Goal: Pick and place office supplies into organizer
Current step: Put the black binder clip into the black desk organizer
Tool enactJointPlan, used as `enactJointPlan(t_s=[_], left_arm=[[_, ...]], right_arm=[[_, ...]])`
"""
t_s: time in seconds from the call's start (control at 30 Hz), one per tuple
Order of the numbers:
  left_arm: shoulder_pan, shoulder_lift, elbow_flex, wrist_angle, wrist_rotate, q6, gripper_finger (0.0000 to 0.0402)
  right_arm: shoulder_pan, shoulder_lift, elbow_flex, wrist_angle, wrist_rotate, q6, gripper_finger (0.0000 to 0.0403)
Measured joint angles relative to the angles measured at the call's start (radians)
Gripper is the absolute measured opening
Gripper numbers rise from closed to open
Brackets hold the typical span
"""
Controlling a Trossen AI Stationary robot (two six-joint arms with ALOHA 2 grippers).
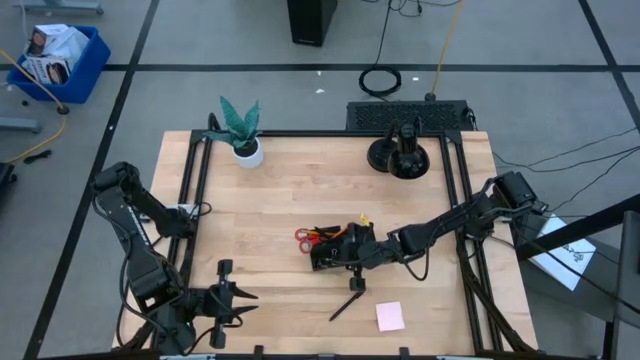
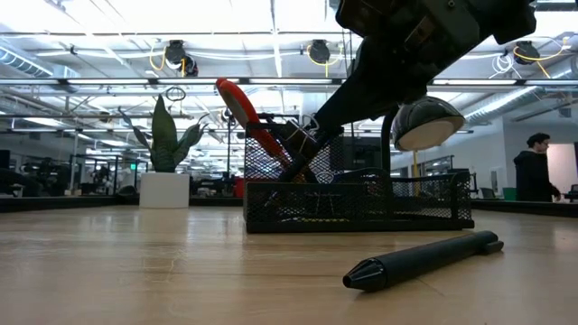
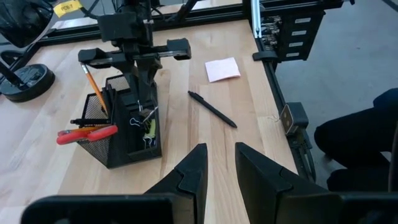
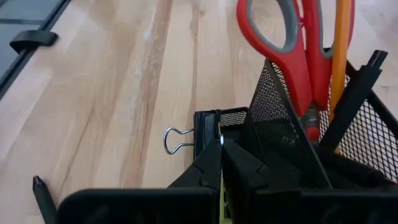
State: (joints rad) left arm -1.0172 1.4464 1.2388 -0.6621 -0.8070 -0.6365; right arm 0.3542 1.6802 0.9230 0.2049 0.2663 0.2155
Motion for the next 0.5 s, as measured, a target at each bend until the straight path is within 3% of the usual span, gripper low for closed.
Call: enactJointPlan(t_s=[0.5], left_arm=[[0.000, 0.000, 0.000, 0.000, -0.002, 0.000, 0.0088]], right_arm=[[0.009, 0.000, 0.000, -0.039, 0.023, 0.045, 0.0000]])
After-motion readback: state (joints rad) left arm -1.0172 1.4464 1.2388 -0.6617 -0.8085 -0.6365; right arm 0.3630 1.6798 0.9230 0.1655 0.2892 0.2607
